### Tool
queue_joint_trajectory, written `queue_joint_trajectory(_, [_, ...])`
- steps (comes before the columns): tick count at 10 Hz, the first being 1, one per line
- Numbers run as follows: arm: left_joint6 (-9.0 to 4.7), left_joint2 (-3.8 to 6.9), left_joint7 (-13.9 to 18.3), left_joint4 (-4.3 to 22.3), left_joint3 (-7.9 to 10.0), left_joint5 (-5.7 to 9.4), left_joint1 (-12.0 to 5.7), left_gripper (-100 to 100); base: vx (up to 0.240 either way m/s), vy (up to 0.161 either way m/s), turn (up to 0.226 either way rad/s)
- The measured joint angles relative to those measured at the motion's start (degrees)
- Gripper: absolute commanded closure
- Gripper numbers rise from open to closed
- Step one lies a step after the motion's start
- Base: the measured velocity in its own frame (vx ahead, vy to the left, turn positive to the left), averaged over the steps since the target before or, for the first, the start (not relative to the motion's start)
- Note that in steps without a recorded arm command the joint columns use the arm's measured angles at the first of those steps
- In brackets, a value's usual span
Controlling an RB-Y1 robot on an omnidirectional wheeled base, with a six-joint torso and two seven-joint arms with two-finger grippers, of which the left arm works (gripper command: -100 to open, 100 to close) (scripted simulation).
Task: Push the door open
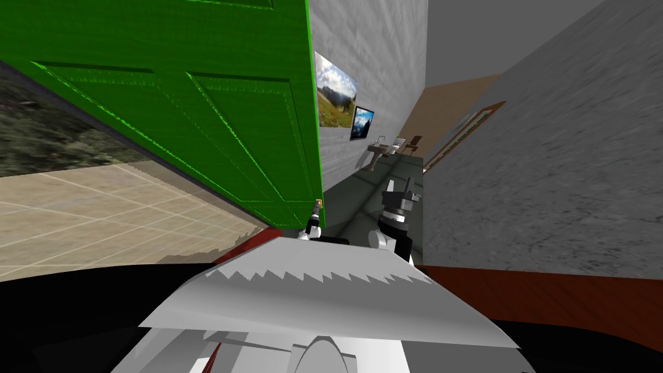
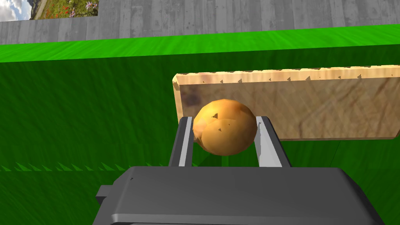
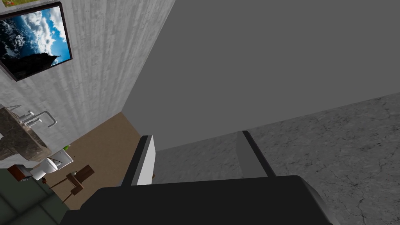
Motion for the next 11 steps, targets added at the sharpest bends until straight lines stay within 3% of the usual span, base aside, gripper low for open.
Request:
queue_joint_trajectory(4, [0.02,-0.04,0.01,0.01,-0.03,-0.02,-0.04,100,0.026,-0.009,0.002])
queue_joint_trajectory(5, [0.14,0.37,0.01,0.94,0.21,0.47,-0.55,100,0.148,-0.058,0.025])
queue_joint_trajectory(7, [0.22,1.26,-0.68,0.32,0.71,1.17,-0.11,100,0.161,-0.06,0.061])
queue_joint_trajectory(8, [-0.27,1.64,-0.5,1.7,1.05,1.62,-1.06,100,0.135,-0.034,0.02])
queue_joint_trajectory(9, [-0.49,1.91,-0.8,0.92,1.31,1.83,-0.72,100,0.169,-0.064,0.059])
queue_joint_trajectory(10, [0.18,2.38,-1.68,-1.02,1.74,2.45,0.19,100,0.255,-0.091,0.062])
queue_joint_trajectory(11, [0.02,2.59,-1.83,-0.03,2.31,3.16,-0.29,100,0.221,-0.082,0.111])
